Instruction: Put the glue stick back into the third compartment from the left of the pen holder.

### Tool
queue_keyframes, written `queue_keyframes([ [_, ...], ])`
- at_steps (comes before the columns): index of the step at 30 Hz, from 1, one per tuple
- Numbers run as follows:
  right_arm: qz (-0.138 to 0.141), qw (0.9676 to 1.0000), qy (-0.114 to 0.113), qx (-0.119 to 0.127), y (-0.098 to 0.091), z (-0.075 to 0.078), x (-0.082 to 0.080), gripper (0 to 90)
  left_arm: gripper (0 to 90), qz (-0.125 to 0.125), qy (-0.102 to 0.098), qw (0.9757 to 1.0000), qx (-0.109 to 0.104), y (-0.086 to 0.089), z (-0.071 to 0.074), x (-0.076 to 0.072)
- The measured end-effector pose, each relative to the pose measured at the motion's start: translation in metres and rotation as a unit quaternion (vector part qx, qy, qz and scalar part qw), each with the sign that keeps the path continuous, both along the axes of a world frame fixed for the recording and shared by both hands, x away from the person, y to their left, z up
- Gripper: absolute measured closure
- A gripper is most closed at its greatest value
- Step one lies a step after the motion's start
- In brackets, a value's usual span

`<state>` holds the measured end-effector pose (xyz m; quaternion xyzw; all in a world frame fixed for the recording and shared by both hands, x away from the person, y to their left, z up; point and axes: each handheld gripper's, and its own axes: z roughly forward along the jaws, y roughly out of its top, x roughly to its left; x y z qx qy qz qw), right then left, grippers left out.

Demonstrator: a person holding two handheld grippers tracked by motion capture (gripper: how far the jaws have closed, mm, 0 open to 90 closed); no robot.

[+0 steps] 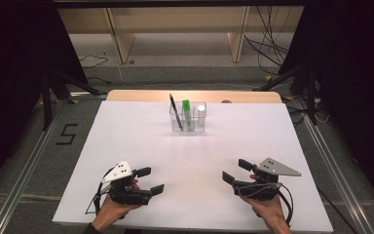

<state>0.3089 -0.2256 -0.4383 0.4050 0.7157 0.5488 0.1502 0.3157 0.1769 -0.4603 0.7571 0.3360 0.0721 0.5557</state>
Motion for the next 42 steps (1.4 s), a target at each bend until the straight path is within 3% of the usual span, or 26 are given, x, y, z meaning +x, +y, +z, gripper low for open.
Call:
queue_keyframes([
  [10, 0.002, 0.9998, -0.013, -0.015, -0.003, -0.008, -0.016, 21.0, 16.0, -0.002, -0.001, 1.0000, -0.003, 0.000, 0.000, -0.001],
  [17, -0.004, 0.9998, -0.009, -0.016, -0.007, -0.013, -0.022, 21.1, 16.0, -0.004, 0.000, 1.0000, -0.004, -0.001, 0.000, -0.001],
  [42, -0.009, 0.9998, -0.009, -0.018, -0.009, -0.016, -0.023, 20.0, 16.0, -0.004, 0.000, 1.0000, -0.001, -0.001, -0.001, -0.001],
])
